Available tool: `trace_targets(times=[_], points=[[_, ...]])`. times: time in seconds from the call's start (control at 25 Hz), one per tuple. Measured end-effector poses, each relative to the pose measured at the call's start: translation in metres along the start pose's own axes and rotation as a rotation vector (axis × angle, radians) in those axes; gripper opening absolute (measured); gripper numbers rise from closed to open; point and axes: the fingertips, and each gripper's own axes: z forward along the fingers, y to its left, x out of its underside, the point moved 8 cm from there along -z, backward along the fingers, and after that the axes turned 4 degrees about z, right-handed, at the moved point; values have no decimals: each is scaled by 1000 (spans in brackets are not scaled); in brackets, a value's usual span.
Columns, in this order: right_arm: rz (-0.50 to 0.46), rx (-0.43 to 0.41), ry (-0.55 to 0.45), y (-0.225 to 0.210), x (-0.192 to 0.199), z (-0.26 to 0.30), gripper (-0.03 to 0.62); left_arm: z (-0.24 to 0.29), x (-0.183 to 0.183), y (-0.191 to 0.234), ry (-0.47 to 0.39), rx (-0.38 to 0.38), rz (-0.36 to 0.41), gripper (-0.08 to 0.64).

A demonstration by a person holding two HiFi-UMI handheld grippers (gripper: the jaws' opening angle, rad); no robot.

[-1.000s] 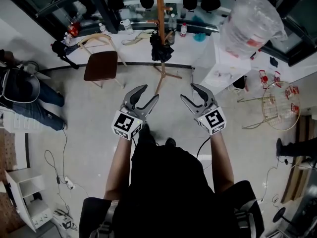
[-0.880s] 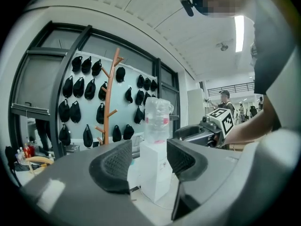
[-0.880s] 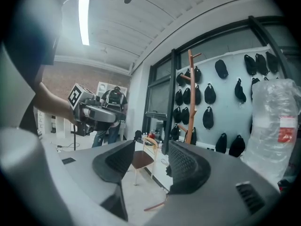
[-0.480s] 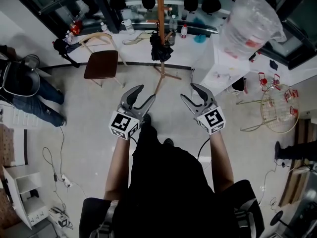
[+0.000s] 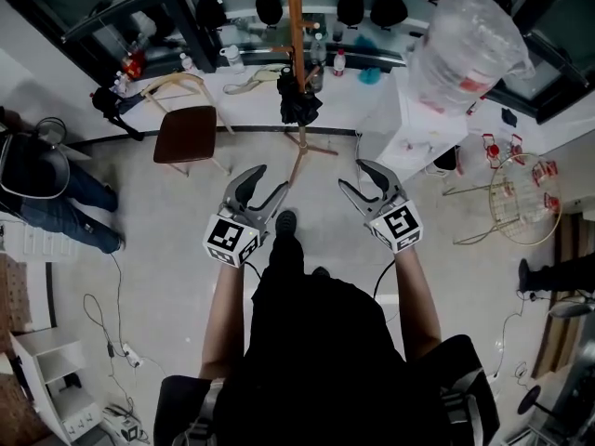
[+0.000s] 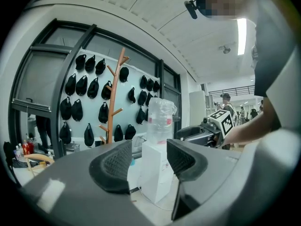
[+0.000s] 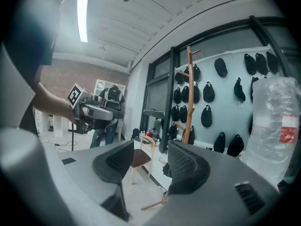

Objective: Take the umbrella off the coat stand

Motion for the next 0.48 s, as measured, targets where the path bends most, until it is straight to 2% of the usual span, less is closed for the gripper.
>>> trace_targets(times=[0.48], points=[[29,53,22,-32,2,70,229,40,13,80,13,58,-18,230]])
